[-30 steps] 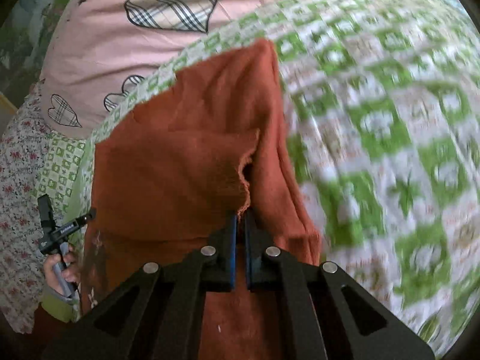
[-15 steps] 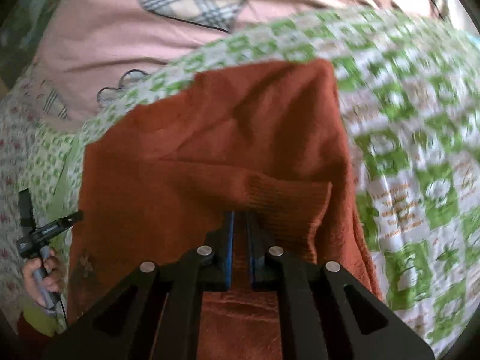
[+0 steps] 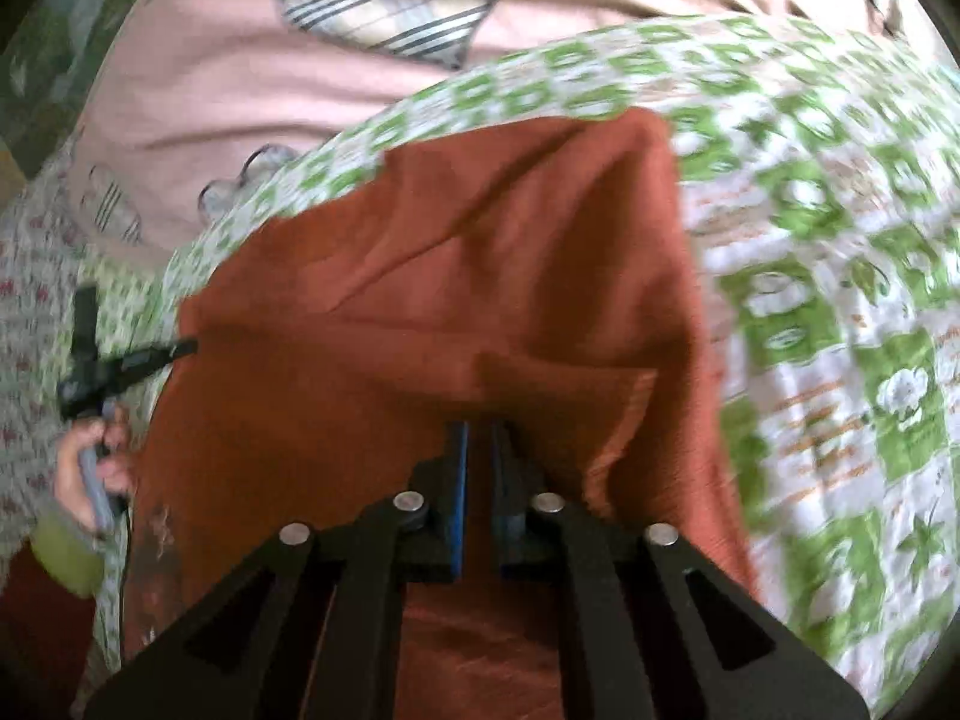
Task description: Fold small clothes
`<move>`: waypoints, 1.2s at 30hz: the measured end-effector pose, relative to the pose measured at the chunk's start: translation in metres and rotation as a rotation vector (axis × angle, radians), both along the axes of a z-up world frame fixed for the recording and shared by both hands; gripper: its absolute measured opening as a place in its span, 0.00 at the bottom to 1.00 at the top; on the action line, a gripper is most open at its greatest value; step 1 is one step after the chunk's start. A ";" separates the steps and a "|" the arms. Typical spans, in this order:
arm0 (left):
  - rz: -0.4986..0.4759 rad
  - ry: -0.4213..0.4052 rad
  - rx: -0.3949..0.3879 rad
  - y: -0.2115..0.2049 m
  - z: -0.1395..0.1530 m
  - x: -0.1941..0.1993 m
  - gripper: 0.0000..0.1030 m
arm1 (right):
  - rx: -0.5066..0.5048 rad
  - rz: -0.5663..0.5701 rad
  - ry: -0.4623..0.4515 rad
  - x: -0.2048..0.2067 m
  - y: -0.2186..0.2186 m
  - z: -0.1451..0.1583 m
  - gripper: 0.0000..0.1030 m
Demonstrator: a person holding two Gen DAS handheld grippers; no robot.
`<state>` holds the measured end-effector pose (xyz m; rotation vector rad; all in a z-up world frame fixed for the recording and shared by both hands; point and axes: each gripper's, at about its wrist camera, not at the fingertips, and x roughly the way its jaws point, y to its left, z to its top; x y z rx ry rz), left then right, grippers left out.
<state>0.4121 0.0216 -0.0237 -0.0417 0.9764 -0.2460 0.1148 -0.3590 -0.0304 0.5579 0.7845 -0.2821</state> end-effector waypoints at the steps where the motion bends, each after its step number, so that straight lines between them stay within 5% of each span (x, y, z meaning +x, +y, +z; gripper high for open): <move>1: 0.009 0.004 -0.029 0.003 0.000 0.000 0.11 | 0.033 -0.026 -0.008 -0.004 -0.006 -0.001 0.00; 4: 0.014 0.026 -0.089 0.021 0.001 -0.006 0.15 | 0.033 -0.059 -0.023 -0.016 -0.002 0.012 0.04; 9: 0.005 0.043 -0.074 0.040 0.017 -0.056 0.21 | 0.040 -0.002 -0.078 -0.050 0.027 0.041 0.07; 13: -0.056 0.051 -0.059 0.051 0.018 -0.131 0.28 | 0.027 0.039 -0.091 -0.090 0.059 0.052 0.43; 22: -0.068 0.075 -0.059 0.100 0.011 -0.289 0.47 | -0.015 0.026 -0.025 -0.189 0.100 0.043 0.43; 30: -0.049 0.157 -0.125 0.139 -0.013 -0.375 0.55 | 0.048 -0.070 -0.003 -0.279 0.093 0.028 0.43; 36: -0.100 0.179 -0.168 0.147 -0.019 -0.404 0.55 | 0.192 0.007 -0.025 -0.306 0.114 -0.001 0.43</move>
